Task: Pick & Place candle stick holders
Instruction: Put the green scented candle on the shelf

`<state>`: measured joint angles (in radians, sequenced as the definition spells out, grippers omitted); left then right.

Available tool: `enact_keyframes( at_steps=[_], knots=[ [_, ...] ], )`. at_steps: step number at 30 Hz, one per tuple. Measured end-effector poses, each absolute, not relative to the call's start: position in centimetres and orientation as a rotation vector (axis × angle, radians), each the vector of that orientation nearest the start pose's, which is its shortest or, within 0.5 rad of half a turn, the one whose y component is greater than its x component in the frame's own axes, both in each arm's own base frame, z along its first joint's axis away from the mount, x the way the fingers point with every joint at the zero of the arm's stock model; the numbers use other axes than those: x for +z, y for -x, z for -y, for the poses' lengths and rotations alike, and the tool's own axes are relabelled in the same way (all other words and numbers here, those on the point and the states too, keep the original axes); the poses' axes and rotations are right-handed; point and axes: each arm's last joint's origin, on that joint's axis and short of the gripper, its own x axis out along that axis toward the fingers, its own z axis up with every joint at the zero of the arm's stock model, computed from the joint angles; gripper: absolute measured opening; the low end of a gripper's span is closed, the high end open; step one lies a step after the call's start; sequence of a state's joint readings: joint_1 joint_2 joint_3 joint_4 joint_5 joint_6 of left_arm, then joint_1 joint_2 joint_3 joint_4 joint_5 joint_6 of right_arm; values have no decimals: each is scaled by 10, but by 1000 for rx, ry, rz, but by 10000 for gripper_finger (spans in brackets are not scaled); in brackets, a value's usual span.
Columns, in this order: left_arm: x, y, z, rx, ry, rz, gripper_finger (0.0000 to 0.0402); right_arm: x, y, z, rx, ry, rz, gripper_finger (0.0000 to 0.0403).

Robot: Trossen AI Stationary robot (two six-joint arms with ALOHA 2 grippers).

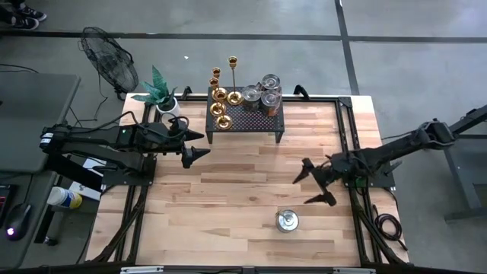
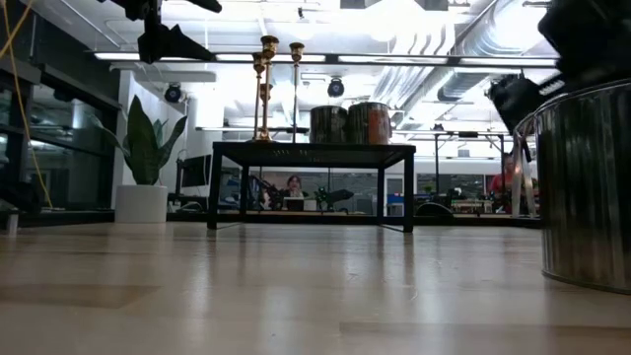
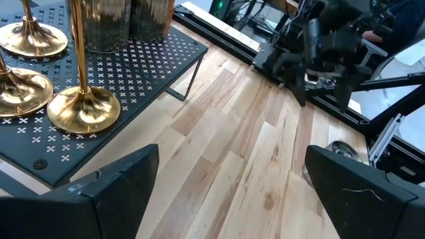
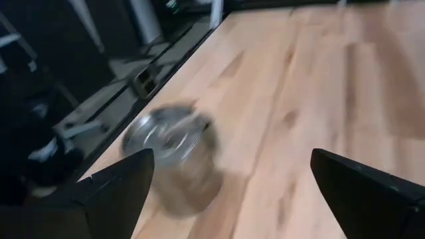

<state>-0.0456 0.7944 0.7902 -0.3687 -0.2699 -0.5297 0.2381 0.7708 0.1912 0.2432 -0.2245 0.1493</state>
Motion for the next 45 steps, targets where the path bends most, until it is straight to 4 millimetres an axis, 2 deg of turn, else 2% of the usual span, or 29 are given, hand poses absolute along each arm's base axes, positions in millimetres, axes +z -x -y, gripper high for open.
enact_keyframes(
  at_steps=[4, 9, 14, 19, 24, 29, 35, 40, 45],
  knots=[
    [316, -169, 0, 313, 463, -300, 374, 156, -144, -54, 499, -136, -434, 397],
    [316, -169, 0, 313, 462, -301, 374, 148, -136, -63, 553, -197, -545, 397],
    [316, -169, 0, 313, 462, -301, 374, 146, -131, -69, 573, -337, -640, 397],
    [316, -169, 0, 313, 462, -301, 374, 145, -129, -73, 612, -315, -643, 397],
    [316, -169, 0, 313, 463, -300, 374, 146, -127, -76, 652, -373, -679, 397],
    [316, -169, 0, 313, 462, -301, 374, 145, -128, -76, 569, -303, -641, 397],
    [316, -170, 0, 313, 462, -301, 374, 138, -127, -84, 597, -174, -650, 397],
    [316, -169, 0, 313, 462, -301, 374, 136, -130, -88, 497, -59, -580, 399],
    [316, -169, 0, 313, 462, -301, 374, 129, -131, -96, 480, -47, -605, 400]
  ],
)
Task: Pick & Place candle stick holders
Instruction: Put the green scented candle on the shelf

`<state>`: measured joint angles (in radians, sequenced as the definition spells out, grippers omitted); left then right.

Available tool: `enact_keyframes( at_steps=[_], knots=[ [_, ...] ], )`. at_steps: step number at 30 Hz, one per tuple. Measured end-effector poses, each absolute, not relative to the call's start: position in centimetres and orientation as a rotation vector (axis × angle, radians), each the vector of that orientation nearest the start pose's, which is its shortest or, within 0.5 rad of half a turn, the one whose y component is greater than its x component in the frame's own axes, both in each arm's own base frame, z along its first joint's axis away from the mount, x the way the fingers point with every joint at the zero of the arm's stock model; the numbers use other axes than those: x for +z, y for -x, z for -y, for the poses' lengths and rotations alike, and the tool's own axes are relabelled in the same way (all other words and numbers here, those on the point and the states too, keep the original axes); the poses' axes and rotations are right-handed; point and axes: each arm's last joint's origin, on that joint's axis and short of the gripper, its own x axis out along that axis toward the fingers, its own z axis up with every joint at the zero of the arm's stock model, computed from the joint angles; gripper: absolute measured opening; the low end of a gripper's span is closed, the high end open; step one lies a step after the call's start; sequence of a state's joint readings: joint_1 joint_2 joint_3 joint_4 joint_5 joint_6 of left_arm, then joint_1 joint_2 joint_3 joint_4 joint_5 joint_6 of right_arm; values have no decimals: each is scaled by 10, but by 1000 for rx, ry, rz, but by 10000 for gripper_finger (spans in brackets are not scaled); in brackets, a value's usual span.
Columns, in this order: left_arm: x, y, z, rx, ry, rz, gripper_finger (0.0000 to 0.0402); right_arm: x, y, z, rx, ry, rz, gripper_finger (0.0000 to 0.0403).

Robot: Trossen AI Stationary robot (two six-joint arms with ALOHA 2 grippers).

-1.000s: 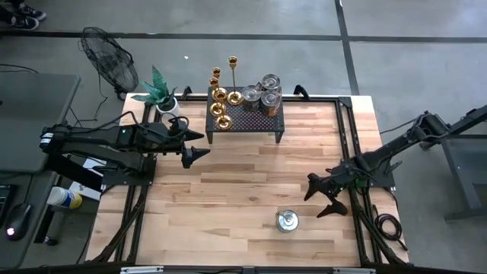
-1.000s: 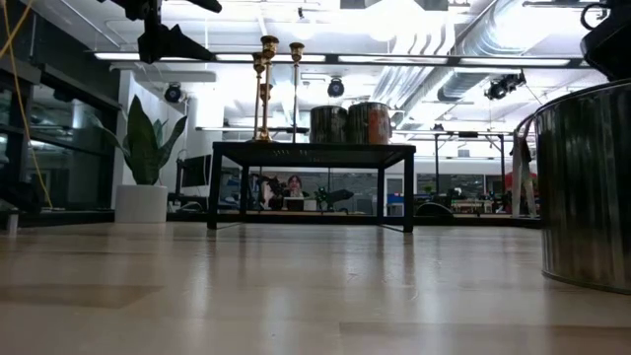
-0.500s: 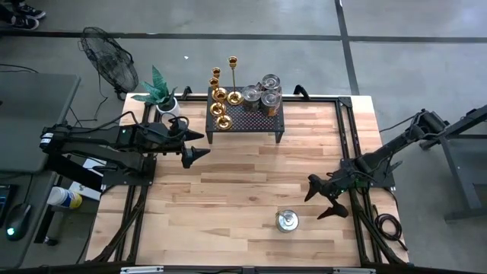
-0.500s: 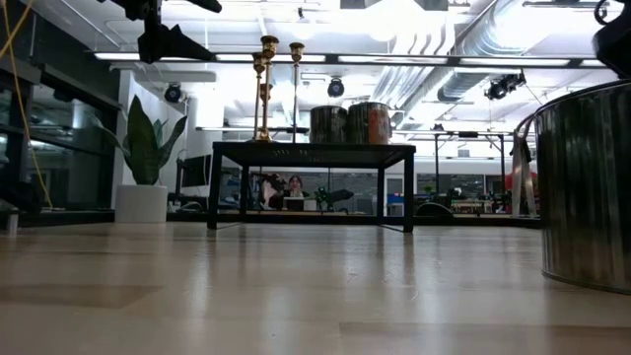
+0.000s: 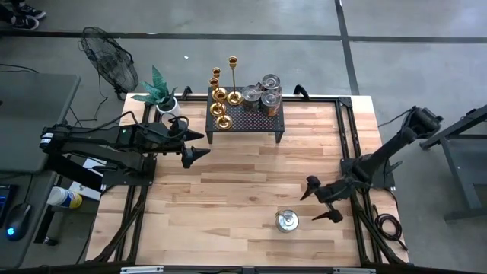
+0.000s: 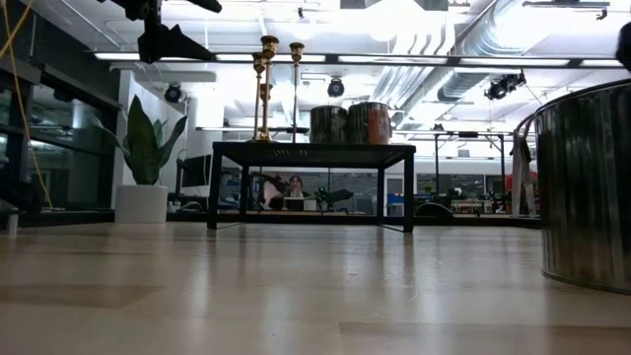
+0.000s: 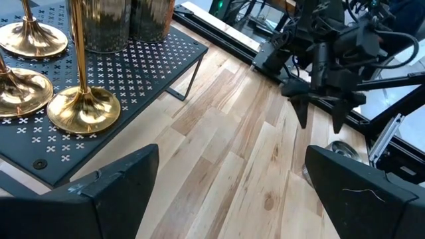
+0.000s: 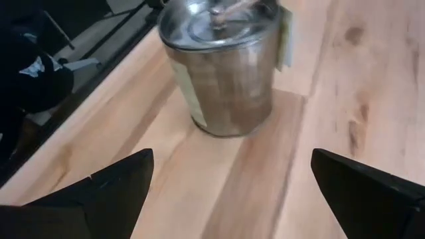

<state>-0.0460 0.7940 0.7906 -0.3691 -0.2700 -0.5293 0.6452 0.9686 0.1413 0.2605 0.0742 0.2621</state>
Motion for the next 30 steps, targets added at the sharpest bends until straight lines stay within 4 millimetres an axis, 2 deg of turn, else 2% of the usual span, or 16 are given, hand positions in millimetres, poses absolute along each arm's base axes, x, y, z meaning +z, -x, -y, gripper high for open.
enact_keyframes(
  at_steps=[9, 30],
  knots=[
    [316, -169, 0, 313, 463, -301, 374, 119, -142, -110, 443, -3, -527, 400],
    [316, -169, 0, 313, 463, -301, 374, 87, -176, -138, 456, -32, -366, 400]
  ],
)
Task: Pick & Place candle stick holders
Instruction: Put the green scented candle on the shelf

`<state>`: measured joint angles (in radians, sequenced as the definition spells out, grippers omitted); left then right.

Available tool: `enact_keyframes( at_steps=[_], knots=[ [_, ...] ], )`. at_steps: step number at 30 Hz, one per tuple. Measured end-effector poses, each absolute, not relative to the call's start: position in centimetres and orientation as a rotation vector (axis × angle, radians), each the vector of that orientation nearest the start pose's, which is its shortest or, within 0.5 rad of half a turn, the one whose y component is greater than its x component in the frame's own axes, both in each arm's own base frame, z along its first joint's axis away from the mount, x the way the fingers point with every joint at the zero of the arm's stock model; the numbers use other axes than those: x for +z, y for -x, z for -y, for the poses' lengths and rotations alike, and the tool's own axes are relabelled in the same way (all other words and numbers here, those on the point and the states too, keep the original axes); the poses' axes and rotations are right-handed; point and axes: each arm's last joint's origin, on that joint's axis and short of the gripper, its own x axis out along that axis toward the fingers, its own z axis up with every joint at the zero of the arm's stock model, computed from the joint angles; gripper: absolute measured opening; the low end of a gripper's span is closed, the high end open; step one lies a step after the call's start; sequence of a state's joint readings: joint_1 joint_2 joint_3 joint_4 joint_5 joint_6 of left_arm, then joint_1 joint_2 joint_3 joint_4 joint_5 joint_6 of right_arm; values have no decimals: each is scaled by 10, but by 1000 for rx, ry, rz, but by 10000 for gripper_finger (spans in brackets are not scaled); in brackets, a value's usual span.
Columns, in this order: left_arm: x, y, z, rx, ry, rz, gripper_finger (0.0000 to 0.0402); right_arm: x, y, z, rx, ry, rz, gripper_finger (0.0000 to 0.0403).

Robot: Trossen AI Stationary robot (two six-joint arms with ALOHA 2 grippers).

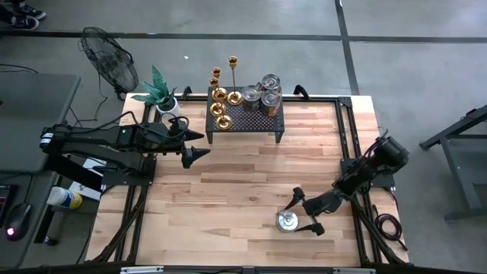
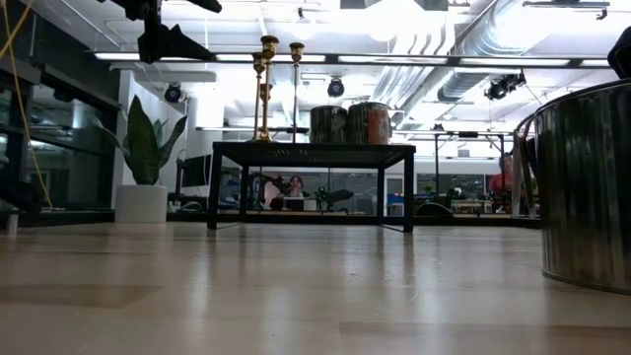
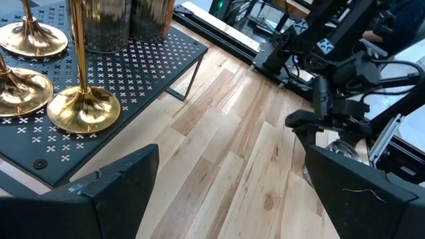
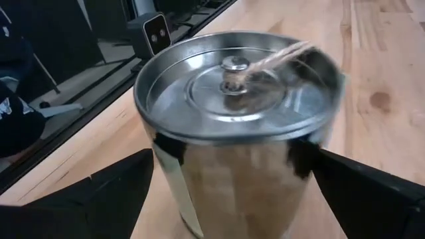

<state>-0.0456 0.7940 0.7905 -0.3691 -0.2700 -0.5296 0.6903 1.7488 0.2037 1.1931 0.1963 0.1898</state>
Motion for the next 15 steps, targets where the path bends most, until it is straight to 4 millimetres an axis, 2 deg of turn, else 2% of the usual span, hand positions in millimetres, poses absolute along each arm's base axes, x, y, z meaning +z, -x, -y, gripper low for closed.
enact_keyframes(
  at_steps=[15],
  knots=[
    [316, -169, 0, 314, 462, -301, 374, 68, -215, -166, 457, -49, -249, 399]
  ],
)
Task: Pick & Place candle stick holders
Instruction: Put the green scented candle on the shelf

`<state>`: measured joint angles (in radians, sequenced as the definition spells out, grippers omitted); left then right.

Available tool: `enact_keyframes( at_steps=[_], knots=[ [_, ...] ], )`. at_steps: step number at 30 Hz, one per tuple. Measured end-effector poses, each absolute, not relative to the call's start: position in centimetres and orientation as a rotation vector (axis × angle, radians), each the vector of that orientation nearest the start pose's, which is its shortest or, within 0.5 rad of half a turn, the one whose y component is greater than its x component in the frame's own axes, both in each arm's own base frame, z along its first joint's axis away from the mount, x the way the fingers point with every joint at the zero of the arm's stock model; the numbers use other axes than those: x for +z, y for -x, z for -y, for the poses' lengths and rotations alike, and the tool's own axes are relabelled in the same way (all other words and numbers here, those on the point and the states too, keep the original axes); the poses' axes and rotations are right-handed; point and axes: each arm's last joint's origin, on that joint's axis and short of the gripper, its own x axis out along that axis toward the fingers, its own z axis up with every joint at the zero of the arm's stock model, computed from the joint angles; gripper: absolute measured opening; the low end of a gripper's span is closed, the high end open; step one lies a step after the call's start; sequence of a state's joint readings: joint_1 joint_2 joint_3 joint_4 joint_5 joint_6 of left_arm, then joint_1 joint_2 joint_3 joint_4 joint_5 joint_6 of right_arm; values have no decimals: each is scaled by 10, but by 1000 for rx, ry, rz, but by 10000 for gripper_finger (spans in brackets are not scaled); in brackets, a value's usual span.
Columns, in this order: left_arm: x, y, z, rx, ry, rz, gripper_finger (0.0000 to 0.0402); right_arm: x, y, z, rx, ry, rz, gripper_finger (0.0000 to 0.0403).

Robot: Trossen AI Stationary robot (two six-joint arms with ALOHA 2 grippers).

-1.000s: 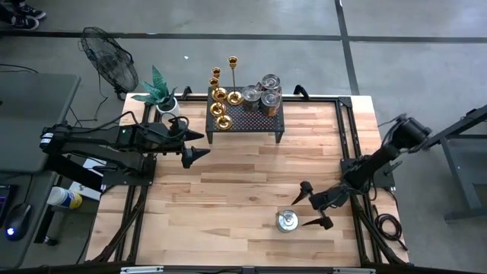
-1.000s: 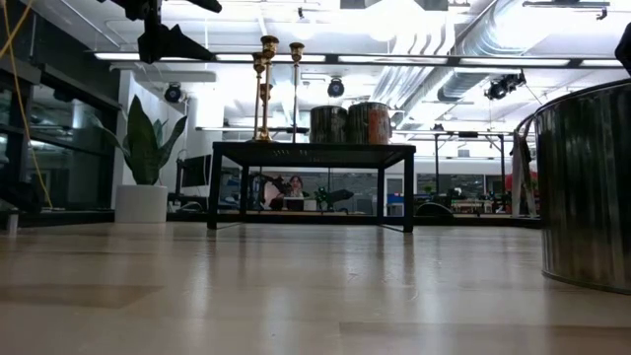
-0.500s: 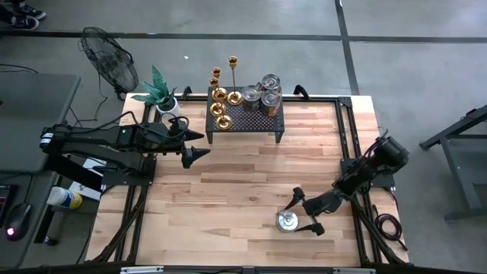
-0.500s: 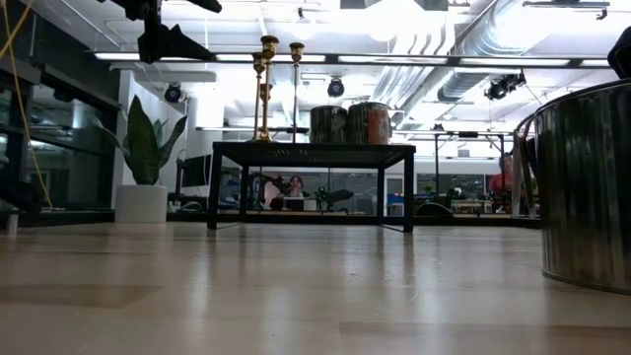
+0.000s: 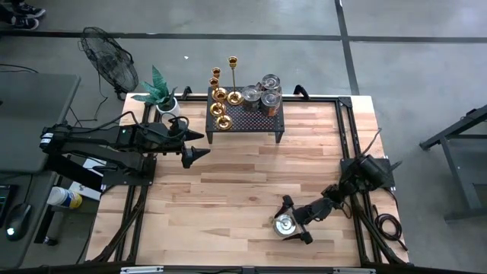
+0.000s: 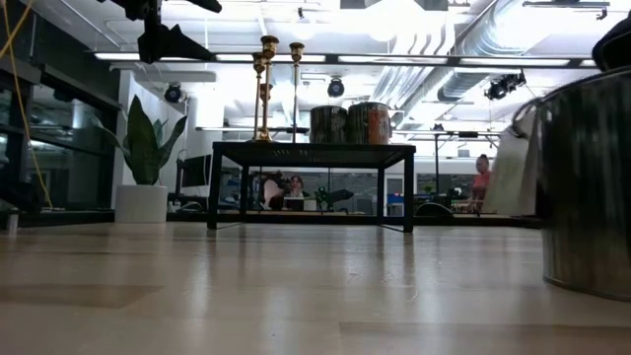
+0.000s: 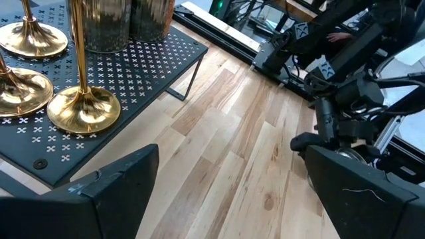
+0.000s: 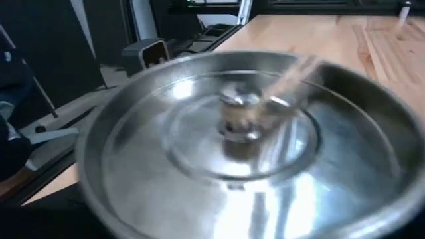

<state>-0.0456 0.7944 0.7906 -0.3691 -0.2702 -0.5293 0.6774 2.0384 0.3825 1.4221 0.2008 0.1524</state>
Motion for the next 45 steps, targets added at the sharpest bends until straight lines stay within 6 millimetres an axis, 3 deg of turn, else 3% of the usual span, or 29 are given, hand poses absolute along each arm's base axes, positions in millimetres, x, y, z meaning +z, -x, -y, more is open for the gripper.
enact_keyframes(
  at_steps=[14, 23, 32, 38, 45],
  knots=[
    [316, -169, 0, 313, 462, -301, 374, 71, -234, -167, 413, -66, -207, 347],
    [316, -169, 0, 313, 462, -302, 374, 77, -248, -160, 336, -88, -170, 344],
    [316, -169, 0, 313, 462, -301, 374, 115, -269, -144, 195, -81, -166, 344],
    [316, -169, 0, 314, 463, -300, 374, 149, -285, -123, 29, 13, -209, 344],
    [316, -169, 0, 313, 462, -301, 374, 178, -305, -95, -199, 49, -120, 344]
  ],
)
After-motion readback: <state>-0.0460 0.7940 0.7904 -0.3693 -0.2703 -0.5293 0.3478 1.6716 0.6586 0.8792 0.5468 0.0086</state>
